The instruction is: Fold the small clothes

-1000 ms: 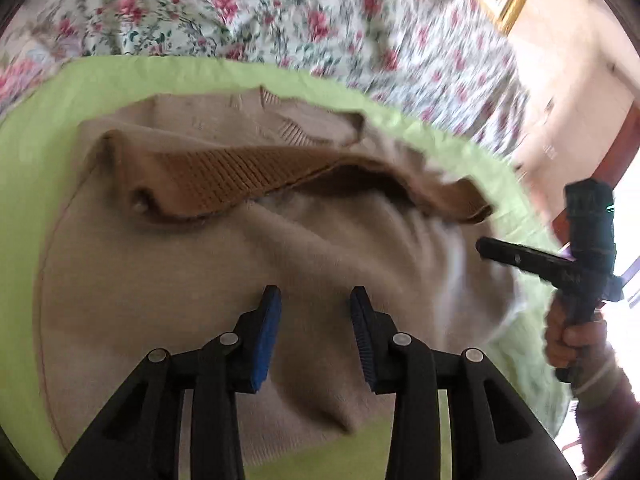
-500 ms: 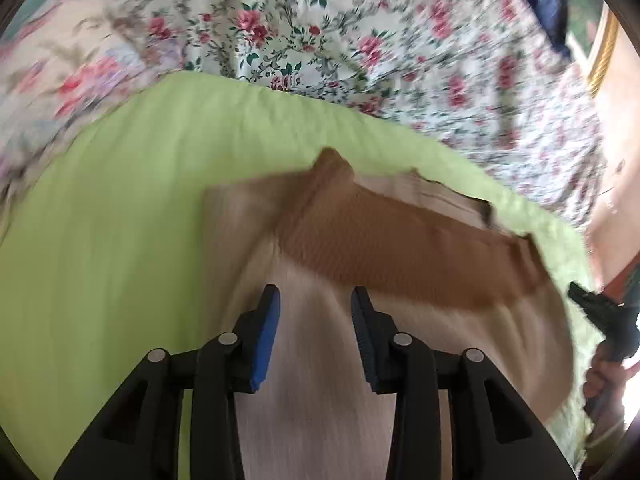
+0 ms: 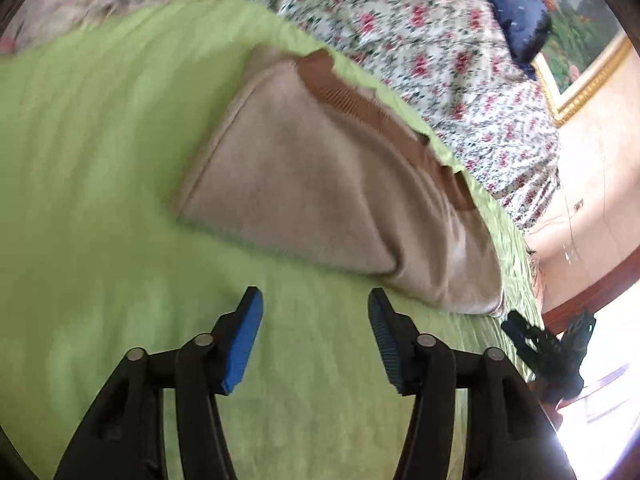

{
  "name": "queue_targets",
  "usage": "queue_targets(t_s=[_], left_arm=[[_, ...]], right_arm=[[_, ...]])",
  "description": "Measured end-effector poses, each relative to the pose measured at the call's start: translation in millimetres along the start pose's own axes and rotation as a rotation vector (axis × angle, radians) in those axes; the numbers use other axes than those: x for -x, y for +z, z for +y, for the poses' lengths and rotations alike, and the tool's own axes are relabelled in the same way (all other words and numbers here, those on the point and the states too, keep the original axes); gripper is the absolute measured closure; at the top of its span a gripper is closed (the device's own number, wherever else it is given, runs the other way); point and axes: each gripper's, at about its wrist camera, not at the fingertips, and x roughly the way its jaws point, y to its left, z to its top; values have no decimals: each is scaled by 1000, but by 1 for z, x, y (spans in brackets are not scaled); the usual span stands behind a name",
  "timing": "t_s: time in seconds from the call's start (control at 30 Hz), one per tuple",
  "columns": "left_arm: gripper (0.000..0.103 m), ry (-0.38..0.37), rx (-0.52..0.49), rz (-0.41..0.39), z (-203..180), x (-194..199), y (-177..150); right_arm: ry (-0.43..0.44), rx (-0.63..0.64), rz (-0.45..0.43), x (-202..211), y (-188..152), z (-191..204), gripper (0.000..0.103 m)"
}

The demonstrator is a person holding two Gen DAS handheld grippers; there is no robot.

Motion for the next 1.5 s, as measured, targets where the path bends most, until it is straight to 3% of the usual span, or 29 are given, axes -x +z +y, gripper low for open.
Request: queue_targets(t_s=[0.2,0.43,0.53,0.57,0.6,0.63,0.87,1.03,1.07,1.17,1.23,1.3,1.5], left_arm=[[21,-63,96,-29,4,-21,10],[18,-85,203,-90,9,-45,44],[30,-64,209,-117,9,-51,55],[53,-56,206,-122,8,-53,59],[84,-57,205,-117,9,-56,62],[95,-65,214,-110,13,-59,64],[96,-94,227,-167,30,-32,69],[94,-63,180,-126,29,-37,72],[93,-69,185,-117,29,-40,71],[75,-48,197,-118,30,-45,70],[78,-23,196,-134,30,-47,72],[94,-23,162,-150,24,-47,75],[95,-40,-117,-224,-48,-33,88]], right_arm=[[20,-30,44,-7,-9,-2,53],[40,-100,27,-9,5,-7,52],[39,-83,1,-4,10,-1,52],[39,-80,-4,-3,11,1,52],[41,-77,-11,-2,13,2,52],[42,-75,-14,-2,15,2,52],[57,-45,-15,-7,28,11,52],[85,9,10,-16,42,24,52],[90,20,17,-18,44,28,52],[111,57,46,-30,52,41,51],[135,84,87,-44,60,53,51],[158,109,120,-57,66,63,51],[311,119,209,-103,96,89,49]])
